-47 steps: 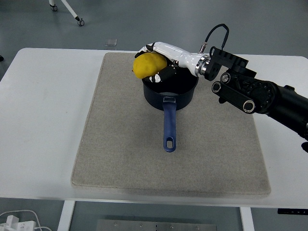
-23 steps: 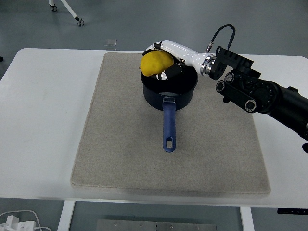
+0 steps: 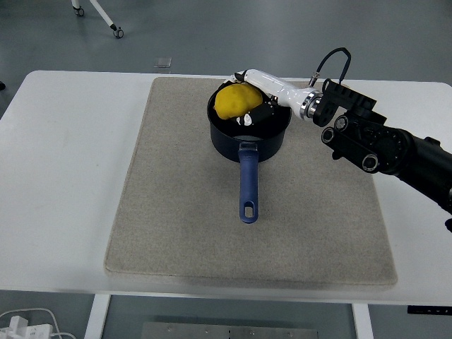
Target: Put the potato in the blue pot
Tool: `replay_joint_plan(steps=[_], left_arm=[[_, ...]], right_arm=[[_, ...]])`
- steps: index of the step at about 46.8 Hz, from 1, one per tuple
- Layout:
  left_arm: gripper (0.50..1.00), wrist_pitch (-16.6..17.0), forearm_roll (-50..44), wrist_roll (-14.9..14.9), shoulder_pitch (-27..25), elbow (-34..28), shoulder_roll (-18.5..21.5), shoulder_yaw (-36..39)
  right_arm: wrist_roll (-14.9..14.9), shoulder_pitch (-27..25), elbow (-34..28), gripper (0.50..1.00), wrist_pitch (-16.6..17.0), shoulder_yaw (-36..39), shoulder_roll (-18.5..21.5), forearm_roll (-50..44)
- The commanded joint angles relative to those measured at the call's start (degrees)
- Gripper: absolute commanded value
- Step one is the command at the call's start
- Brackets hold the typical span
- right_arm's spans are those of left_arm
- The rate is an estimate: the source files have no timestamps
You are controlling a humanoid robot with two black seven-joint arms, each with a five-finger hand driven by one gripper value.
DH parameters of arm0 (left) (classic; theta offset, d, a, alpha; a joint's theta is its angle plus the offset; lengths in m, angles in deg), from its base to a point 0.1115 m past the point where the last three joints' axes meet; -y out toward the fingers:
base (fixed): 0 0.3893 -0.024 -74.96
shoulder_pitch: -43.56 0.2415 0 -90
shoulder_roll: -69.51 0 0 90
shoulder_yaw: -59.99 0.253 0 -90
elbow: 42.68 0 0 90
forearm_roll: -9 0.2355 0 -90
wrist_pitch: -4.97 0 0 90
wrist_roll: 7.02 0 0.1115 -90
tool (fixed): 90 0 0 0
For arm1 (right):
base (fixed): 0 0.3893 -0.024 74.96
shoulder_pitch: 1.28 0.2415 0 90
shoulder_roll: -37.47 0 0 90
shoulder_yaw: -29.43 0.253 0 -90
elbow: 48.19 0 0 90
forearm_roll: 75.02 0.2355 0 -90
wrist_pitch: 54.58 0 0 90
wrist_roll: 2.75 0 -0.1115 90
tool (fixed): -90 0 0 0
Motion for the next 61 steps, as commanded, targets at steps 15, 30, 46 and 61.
replay_joint_plan(steps=[15, 30, 46, 61], left_arm=[[0.999, 0.0, 0.0, -0.1, 0.0, 0.0, 0.0, 0.0], [0.999, 0.0, 0.0, 0.0, 0.0, 0.0, 0.0, 0.0], [0.999, 0.0, 0.0, -0.1, -0.1, 0.0, 0.0, 0.1], [0.999, 0.0, 0.0, -0.1, -0.1, 0.0, 0.0, 0.1]], right_arm=[[0.0, -0.1, 0.0, 0.899, -0.4, 0.6, -0.5, 0.1], [0.1, -0.1, 0.0, 0.915, -0.4, 0.6, -0.6, 0.1], [0.6, -0.1, 0.0, 0.915, -0.5, 0.8, -1.6, 0.2], [1.1, 0.4, 0.0, 0.915, 0.2, 0.7, -4.0, 18.8]])
